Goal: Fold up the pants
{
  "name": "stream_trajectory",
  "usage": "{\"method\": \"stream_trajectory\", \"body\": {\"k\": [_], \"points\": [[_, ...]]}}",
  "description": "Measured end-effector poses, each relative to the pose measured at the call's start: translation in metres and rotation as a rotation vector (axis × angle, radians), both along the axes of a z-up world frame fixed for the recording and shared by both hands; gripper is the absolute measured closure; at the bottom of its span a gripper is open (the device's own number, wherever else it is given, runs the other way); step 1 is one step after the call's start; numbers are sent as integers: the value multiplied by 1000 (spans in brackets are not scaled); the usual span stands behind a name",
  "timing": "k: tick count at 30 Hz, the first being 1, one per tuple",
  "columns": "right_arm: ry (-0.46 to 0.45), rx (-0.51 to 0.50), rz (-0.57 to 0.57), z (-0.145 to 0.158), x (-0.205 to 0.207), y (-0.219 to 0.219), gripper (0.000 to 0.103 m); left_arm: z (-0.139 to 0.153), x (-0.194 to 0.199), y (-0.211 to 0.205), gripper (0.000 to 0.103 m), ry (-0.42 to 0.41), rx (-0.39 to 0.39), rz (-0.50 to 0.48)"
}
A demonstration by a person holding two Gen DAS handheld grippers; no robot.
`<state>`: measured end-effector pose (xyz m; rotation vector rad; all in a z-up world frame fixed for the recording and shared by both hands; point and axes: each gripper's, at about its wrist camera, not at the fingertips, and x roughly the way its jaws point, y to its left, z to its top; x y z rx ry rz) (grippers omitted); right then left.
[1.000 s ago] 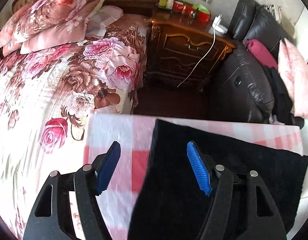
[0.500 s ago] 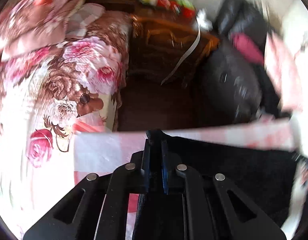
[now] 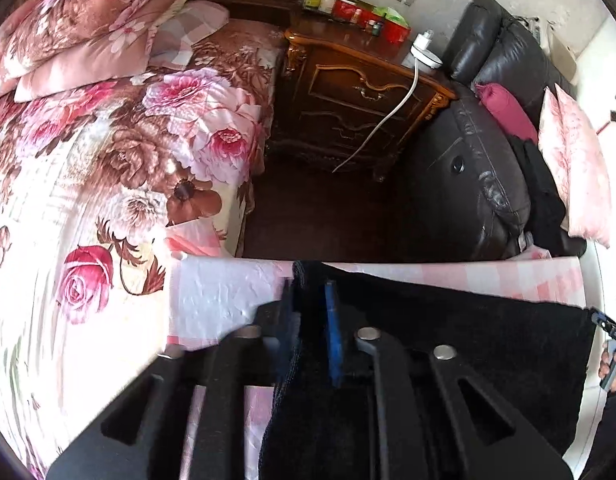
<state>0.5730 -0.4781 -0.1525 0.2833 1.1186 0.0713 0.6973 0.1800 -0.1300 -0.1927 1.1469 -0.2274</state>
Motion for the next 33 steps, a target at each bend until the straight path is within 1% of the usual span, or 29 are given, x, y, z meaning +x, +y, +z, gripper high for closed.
{"method": "stream_trajectory", "body": {"k": [1,2,3,4,5,6,8,10,12,15,16,18,19,21,22,23,24,26,27,29,30,31,32,33], "points": [[12,-11,3,-2,3,1,12,-2,1,2,57,6,-16,10],[26,-42,1,-4,6,2,15,-3,1,1,57,6,-17,8],[34,-38,2,-7,8,3,34,-5,1,-2,57,3,-3,-3],[41,-19,6,-10,10,4,47,-8,1,-6,58,9,13,-17],[43,-7,-2,-12,11,4,55,-11,1,-10,77,17,43,-29],[34,-8,-4,-13,10,5,60,-12,0,-13,90,14,71,-25],[7,-23,16,-8,6,9,64,-5,-4,-12,93,-8,58,-23],[-42,-19,12,8,-4,8,66,13,-13,-9,94,-49,42,-20],[-90,3,2,24,-17,6,67,37,-26,-4,95,-94,13,-15],[-149,1,-1,49,-43,8,67,89,-65,1,101,-186,-36,-16],[-170,7,-1,56,-53,9,67,101,-77,1,101,-207,-45,-20],[-218,29,-5,73,-79,10,68,124,-108,2,101,-247,-53,-31],[-238,38,-9,80,-93,10,68,137,-133,7,101,-269,-55,-27],[-276,62,-16,93,-124,9,68,150,-166,14,101,-302,-64,-26],[-298,75,-15,100,-143,9,69,159,-198,22,101,-328,-83,-18],[-314,86,-17,106,-158,10,69,164,-221,29,101,-349,-94,-18],[-334,104,-18,112,-179,8,69,167,-241,35,101,-369,-101,-22],[-364,130,-12,117,-220,7,69,173,-302,49,101,-424,-121,-26],[-372,136,-12,118,-238,7,69,172,-329,56,101,-443,-132,-27],[-386,155,-9,114,-277,8,69,164,-400,62,101,-509,-98,-45],[-391,163,-19,108,-303,8,69,157,-425,63,101,-523,-100,-52],[-386,168,-31,100,-324,9,69,141,-461,66,101,-532,-109,-57],[-375,190,-48,87,-346,7,68,126,-487,68,101,-530,-110,-51],[-358,204,-60,74,-358,7,65,107,-510,69,101,-517,-116,-36]]}}
